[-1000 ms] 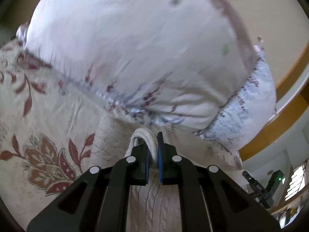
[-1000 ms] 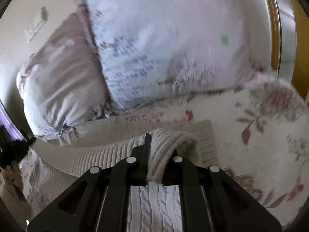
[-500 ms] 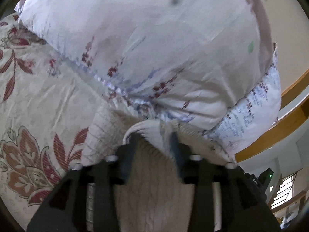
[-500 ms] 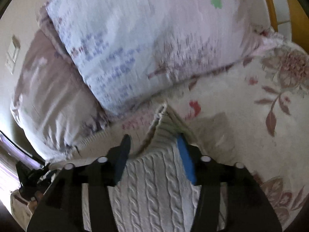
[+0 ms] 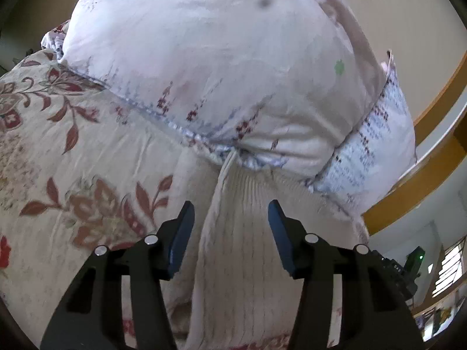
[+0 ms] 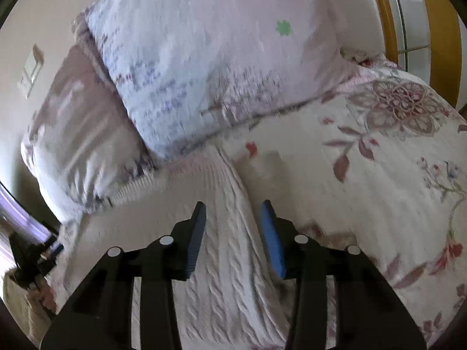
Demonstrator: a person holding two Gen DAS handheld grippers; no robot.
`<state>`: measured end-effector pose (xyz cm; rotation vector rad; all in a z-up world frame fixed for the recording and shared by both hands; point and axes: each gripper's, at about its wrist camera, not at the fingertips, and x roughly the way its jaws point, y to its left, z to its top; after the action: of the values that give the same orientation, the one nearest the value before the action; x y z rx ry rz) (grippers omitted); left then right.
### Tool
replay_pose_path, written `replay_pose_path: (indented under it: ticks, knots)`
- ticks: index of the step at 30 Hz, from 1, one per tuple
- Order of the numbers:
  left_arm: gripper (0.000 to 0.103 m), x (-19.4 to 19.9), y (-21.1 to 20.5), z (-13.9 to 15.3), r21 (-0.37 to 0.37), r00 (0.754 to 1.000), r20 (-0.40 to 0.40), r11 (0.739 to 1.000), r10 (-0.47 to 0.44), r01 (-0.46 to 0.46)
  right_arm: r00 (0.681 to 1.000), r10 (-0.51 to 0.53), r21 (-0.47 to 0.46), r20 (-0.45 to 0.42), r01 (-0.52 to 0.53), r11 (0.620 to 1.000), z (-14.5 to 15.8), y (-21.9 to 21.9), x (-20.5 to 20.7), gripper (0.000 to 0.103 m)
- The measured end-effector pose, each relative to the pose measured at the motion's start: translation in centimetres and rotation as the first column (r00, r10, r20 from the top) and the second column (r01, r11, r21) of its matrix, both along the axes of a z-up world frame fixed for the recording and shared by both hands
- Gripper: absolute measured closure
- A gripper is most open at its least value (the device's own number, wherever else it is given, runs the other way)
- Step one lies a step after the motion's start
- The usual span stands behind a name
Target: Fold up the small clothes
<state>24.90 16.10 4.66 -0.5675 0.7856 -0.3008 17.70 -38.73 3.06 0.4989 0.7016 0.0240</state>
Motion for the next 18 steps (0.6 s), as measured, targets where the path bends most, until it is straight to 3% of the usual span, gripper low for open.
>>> replay_pose_path:
  ticks: [8, 11, 13, 18]
  knots:
    - [0.060, -1.4, -1.3, -1.3, 0.087, 0.999, -0.038, 0.996, -0.024, 0.028, 0.997, 0.027, -0.087, -0.073, -0.033, 0.996, -2.2, 1.2, -0.6, 0.067]
    - [0.064, -1.5, -1.7, -1.8, 0.106, 0.998, -0.057, 0.994, -0.029, 0.035, 0.996, 0.030, -0.118, -0.085, -0.040, 0.992, -2.7, 1.5, -0.6, 0.074]
    - [0.070, -1.6, -1.9, -2.1, 0.112, 0.997, -0.067, 0.993, -0.030, 0.037, 0.996, 0.039, -0.147, -0.085, -0.051, 0.988, -2.8, 1.9, -0.6, 0.093]
    - [0.094, -1.5, -1.9, -2.8, 0.115, 0.995, -0.093, 0.993, -0.022, 0.033, 0.997, 0.047, -0.163, -0.057, -0.056, 0.985, -2.2, 2.4, -1.3, 0.094]
